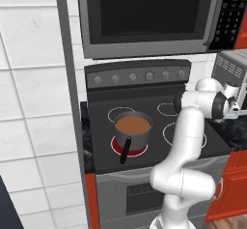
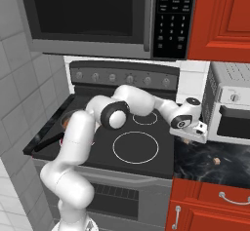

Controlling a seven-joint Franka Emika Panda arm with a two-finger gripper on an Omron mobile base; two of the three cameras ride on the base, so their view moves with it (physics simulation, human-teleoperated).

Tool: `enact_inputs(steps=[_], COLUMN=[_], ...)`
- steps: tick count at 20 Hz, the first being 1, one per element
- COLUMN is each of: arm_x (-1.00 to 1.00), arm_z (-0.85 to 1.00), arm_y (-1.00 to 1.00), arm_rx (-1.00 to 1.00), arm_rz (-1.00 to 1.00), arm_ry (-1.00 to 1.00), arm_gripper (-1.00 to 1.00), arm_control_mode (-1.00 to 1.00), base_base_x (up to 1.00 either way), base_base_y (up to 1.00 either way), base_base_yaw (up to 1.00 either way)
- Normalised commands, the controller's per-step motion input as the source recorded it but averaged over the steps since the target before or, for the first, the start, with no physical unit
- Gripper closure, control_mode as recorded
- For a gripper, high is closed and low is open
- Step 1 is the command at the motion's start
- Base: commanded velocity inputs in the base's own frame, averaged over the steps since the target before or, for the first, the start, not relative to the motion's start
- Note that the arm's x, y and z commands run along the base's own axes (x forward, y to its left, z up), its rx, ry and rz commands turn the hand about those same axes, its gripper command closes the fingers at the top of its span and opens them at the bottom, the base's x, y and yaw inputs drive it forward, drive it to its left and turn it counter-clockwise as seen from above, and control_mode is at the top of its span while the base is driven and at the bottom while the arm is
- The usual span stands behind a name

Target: Pick up the sugar cube(s) and place them in the saucepan with hot chocolate.

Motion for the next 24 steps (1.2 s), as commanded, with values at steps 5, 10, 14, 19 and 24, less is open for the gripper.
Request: enact_inputs(steps=[5,10,14,19,24], arm_x=[-0.19,-0.66,-0.58,-0.34,-0.29], arm_z=[0.06,0.37,0.51,0.59,0.63], arm_y=[0.01,0.34,0.43,0.73,0.77], arm_rx=[0.00,0.00,0.00,0.00,0.00], arm_rz=[0.00,0.08,0.13,0.14,0.16], arm_ry=[-0.04,-0.07,-0.03,-0.01,0.00], arm_gripper=[1.00,1.00,1.00,1.00,1.00], arm_control_mode=[-1.00,-1.00,-1.00,-1.00,-1.00], base_base_x=[0.00,0.00,0.00,0.00,0.00], base_base_y=[0.00,0.00,0.00,0.00,0.00], base_base_yaw=[0.00,0.00,0.00,0.00,0.00])
